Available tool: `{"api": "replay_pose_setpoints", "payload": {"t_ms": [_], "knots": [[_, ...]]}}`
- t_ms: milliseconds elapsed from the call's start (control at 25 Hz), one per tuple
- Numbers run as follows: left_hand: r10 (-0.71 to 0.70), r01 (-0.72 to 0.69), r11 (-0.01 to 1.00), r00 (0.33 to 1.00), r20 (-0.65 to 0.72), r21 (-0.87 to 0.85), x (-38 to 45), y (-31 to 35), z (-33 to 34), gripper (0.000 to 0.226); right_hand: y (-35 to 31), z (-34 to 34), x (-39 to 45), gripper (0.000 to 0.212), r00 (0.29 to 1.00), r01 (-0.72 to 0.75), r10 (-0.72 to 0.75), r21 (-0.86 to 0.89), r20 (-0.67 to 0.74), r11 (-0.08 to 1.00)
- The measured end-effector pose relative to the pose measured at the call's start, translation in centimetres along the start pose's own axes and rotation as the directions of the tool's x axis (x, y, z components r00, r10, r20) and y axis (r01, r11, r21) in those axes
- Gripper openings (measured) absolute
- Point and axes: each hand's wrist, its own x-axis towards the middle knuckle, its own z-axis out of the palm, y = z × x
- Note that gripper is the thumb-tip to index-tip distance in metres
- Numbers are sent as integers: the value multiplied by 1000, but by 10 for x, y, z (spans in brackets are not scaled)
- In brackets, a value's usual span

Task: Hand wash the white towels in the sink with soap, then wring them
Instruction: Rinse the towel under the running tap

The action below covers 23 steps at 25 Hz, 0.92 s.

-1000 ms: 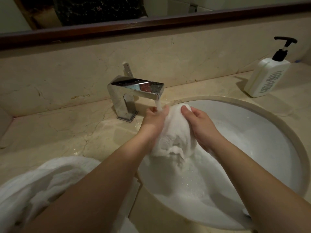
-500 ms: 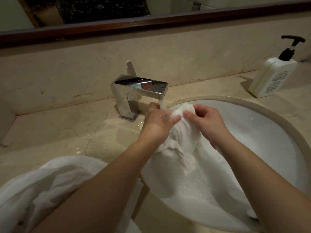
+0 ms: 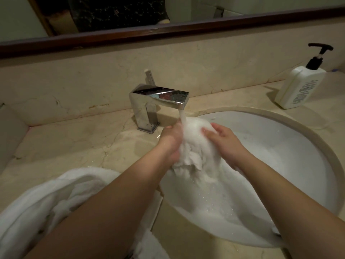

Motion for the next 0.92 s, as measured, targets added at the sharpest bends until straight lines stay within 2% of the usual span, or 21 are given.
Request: {"api": "replay_pose_setpoints", "payload": {"t_ms": [80, 160, 200, 280, 360, 400, 480, 520, 600, 680, 760, 840, 920], "knots": [[65, -66, 997, 996, 62, 26, 0, -7, 0, 60, -7, 4, 2, 27, 996, 24, -14, 123, -85, 992], [77, -96, 991, 979, 187, 96, -8, -8, 0, 81, -12, 8, 6, 35, 991, 39, -13, 199, -131, 979], [77, -110, 987, 964, 254, 117, -14, -7, 0, 77, -14, 11, 8, 42, 988, 37, -6, 200, -151, 979], [116, -158, 981, 938, 326, 108, -20, -8, -1, 50, -15, 15, 17, 53, 980, 18, 13, 156, -197, 988], [136, -165, 981, 958, 254, 98, -21, -10, 1, 43, -17, 16, 27, 53, 982, -11, 23, 63, -189, 998], [110, -132, 985, 977, 180, 115, -21, -12, 2, 50, -16, 16, 32, 53, 985, -41, 44, 22, -167, 999], [18, -26, 994, 997, 70, 102, -13, -15, 4, 69, -8, 14, 36, 70, 990, -104, 101, -20, -103, 994], [-33, 31, 999, 998, 51, 31, -10, -16, 5, 72, -2, 13, 35, 80, 989, -120, 117, -23, -85, 993], [-104, 102, 989, 995, -10, -102, 9, -21, 6, 70, 4, 9, 29, 85, 990, -131, 128, -74, -51, 989], [-145, 145, 977, 989, 16, -158, 17, -23, 6, 64, 6, 0, 23, 73, 990, -133, 137, -134, 24, 982], [-120, 123, 981, 992, 32, -150, 14, -25, 7, 66, 7, -5, 19, 46, 994, -88, 95, -132, 49, 987], [-107, 107, 985, 994, 4, -132, 6, -22, 6, 80, 5, 3, 16, 33, 1000, -17, 15, -125, -16, 992], [-144, 140, 986, 989, -36, -94, 4, -20, 5, 94, 3, 18, 14, 32, 992, 80, -93, -145, -84, 986]]}}
